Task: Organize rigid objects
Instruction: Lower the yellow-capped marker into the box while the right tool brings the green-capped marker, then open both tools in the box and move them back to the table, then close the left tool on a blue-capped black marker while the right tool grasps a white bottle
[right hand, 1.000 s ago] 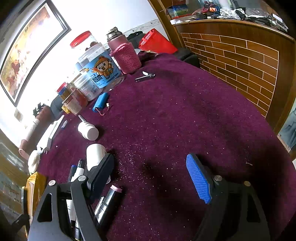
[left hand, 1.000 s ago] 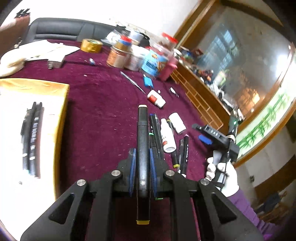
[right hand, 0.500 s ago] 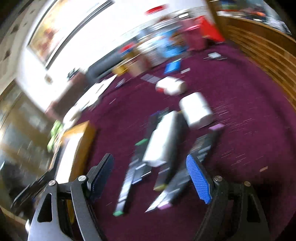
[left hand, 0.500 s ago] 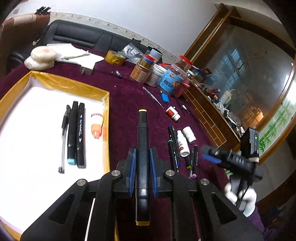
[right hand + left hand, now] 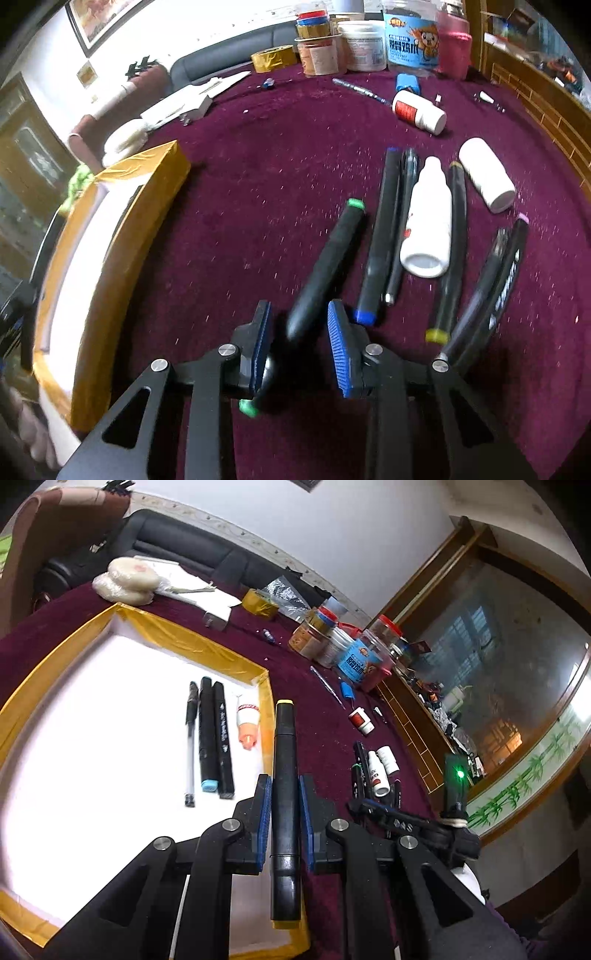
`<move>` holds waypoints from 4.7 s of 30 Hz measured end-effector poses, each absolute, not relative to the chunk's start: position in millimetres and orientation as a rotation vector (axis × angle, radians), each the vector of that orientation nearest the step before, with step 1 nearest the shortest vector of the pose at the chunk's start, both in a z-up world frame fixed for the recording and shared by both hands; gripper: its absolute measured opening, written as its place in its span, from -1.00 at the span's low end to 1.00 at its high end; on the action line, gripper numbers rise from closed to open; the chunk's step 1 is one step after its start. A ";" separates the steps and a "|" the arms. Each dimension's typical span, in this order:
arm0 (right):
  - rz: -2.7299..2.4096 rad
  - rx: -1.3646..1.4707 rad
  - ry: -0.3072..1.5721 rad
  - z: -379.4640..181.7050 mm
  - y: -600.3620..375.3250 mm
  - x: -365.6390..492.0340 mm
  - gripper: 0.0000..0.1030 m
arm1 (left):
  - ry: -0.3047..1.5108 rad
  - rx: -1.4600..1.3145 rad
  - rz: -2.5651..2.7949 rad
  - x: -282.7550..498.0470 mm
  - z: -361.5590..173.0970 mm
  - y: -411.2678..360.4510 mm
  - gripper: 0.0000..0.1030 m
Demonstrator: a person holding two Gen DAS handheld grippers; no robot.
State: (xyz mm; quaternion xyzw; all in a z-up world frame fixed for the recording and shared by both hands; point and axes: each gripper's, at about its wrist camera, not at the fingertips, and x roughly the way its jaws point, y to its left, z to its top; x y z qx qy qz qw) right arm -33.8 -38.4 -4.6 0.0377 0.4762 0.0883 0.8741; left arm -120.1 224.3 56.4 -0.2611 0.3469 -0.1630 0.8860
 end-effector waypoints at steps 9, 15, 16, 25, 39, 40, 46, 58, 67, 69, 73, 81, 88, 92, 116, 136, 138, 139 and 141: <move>0.163 0.065 0.953 1.2 -30.9 -37.0 -0.75 | 0.714 -0.542 -0.318 -123.6 64.4 244.8 -0.76; 0.323 0.176 0.923 35.8 -20.2 -42.8 -0.75 | 0.750 -0.476 -0.239 -94.7 73.1 263.3 -0.76; 0.358 0.190 0.930 40.8 -14.0 -41.4 -0.75 | 0.760 -0.468 -0.228 -88.2 71.7 266.3 -0.76; 0.550 0.250 1.034 42.1 77.5 -12.6 -0.74 | 0.925 -0.548 -0.152 -14.5 29.9 296.8 -0.76; 0.537 0.142 1.147 4.3 182.9 31.3 -0.74 | 0.897 -0.624 -0.144 -15.8 24.5 318.5 -0.40; 0.533 0.138 1.143 3.6 183.0 31.1 -0.74 | 0.883 -0.631 -0.141 -20.7 28.3 320.6 -0.23; 0.529 0.123 1.079 16.8 168.7 23.4 -0.45 | 0.783 -0.658 -0.135 -51.1 52.8 324.0 0.03; 0.357 0.264 0.881 58.8 -12.2 -7.9 -0.26 | 0.726 -0.645 -0.279 -96.2 82.4 242.1 0.38; 0.048 0.412 0.818 54.4 -183.2 -26.6 -0.26 | 0.882 -0.510 -0.462 -104.3 52.0 120.9 0.39; 0.042 0.411 0.830 49.5 -192.3 -27.8 -0.26 | 0.916 -0.495 -0.473 -103.1 45.3 106.2 0.39; 0.068 0.409 0.849 37.1 -192.7 -27.0 -0.26 | 0.947 -0.457 -0.468 -102.4 40.7 90.0 0.39; -0.006 0.357 0.810 32.9 -191.3 -10.1 -0.25 | 0.959 -0.433 -0.420 -108.6 38.2 90.9 0.39; -0.025 0.327 0.800 27.7 -194.1 26.0 -0.23 | 0.982 -0.389 -0.427 -108.4 34.4 77.0 0.39; 0.002 0.329 0.813 16.6 -194.4 40.4 -0.23 | 0.986 -0.337 -0.430 -105.4 36.8 66.3 0.39; 0.137 0.506 0.777 -1.4 -223.2 38.2 -0.41 | 0.962 0.131 -0.359 12.5 12.5 -47.8 -0.08; 0.140 0.510 0.776 -1.4 -223.6 37.4 -0.41 | 1.006 -0.102 -0.427 -49.3 25.4 27.6 -0.59; 0.140 0.512 0.776 -1.3 -223.5 37.4 -0.41 | 1.005 -0.095 -0.402 -44.5 24.2 28.6 -0.56; 0.141 0.513 0.776 -1.3 -223.6 37.5 -0.41 | 1.008 -0.092 -0.403 -42.3 22.0 26.7 -0.55; 0.141 0.513 0.776 -1.3 -223.6 37.5 -0.41 | 1.010 -0.087 -0.414 -40.7 19.8 23.5 -0.55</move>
